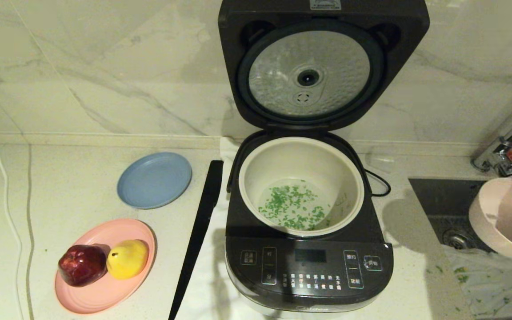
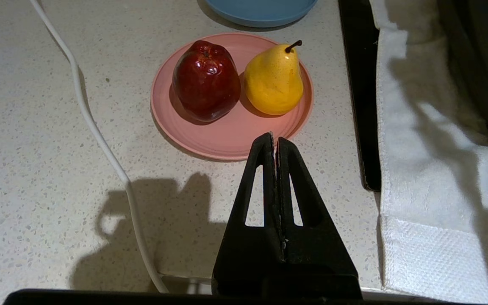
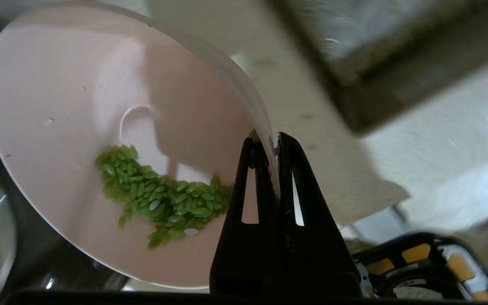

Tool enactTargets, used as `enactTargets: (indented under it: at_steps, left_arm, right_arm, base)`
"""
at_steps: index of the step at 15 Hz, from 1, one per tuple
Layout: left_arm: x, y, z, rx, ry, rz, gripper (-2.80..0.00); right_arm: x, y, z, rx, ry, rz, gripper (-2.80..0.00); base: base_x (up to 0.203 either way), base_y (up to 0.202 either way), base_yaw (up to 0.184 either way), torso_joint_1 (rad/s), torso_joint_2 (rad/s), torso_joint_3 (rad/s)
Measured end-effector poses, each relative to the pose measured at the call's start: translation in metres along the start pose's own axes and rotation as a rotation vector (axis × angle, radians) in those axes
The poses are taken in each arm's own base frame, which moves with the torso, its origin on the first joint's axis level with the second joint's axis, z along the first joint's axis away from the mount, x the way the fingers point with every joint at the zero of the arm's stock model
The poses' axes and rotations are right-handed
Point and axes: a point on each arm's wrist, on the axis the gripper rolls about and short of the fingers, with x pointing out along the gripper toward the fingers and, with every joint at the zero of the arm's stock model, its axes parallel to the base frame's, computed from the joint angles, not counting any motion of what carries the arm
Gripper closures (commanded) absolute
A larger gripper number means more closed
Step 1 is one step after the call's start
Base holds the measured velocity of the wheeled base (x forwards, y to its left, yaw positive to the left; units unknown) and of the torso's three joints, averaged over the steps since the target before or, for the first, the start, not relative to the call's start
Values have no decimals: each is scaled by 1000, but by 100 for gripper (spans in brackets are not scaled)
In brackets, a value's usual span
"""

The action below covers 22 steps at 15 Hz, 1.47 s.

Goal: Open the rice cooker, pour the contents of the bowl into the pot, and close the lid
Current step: Fill a bowl with water from the tap

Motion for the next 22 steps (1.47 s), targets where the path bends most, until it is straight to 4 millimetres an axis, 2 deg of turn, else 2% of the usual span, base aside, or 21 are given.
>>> enactTargets:
  at_steps: [4,9,12,14,17,22]
  left_arm:
    - [0,0,0,0,0,0,0]
    - [0,0,0,1,0,0,0]
    - [0,0,0,0,0,-1,0]
    - [0,0,0,0,0,0,0]
    - [0,0,0,-1,0,0,0]
    - [0,0,0,0,0,0,0]
  right_arm:
    - [31,-52,9,222,-61,-80,0]
    - [47,-125,39,456,-97,-110,0]
    - [53,-175,59,513,-136,-113,0]
    - [53,-200,74,535,-158,-95,0]
    - [55,-227,94,569,-186,-105,0]
    - [70,-254,117,589,-183,-110,0]
  base:
    - [0,0,0,0,0,0]
    - [0,0,0,0,0,0]
    - [0,0,0,0,0,0]
    - [0,0,0,0,0,0]
    - [0,0,0,0,0,0]
    - [0,0,0,0,0,0]
